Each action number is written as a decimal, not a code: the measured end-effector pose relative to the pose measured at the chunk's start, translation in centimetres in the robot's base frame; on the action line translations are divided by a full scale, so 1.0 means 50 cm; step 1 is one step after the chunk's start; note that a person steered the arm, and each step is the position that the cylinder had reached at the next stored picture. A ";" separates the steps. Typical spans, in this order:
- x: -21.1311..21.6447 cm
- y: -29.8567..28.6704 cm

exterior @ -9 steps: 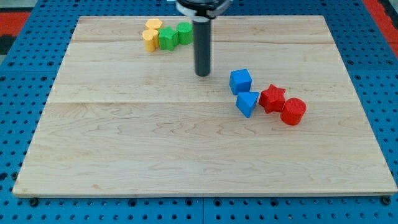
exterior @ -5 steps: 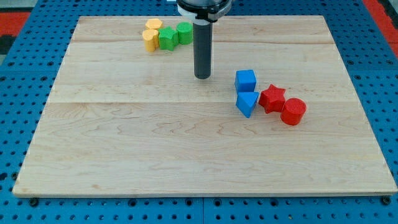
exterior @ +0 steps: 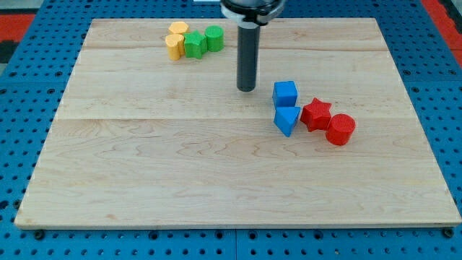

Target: Move yellow hexagon towards yellow heart

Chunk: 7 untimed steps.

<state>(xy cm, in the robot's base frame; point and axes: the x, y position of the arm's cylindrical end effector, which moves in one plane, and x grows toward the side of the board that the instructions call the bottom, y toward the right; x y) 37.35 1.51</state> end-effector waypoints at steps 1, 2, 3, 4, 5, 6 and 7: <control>-0.079 0.107; -0.242 0.065; -0.336 -0.070; -0.310 -0.194; -0.292 -0.205; -0.362 -0.241; -0.352 -0.260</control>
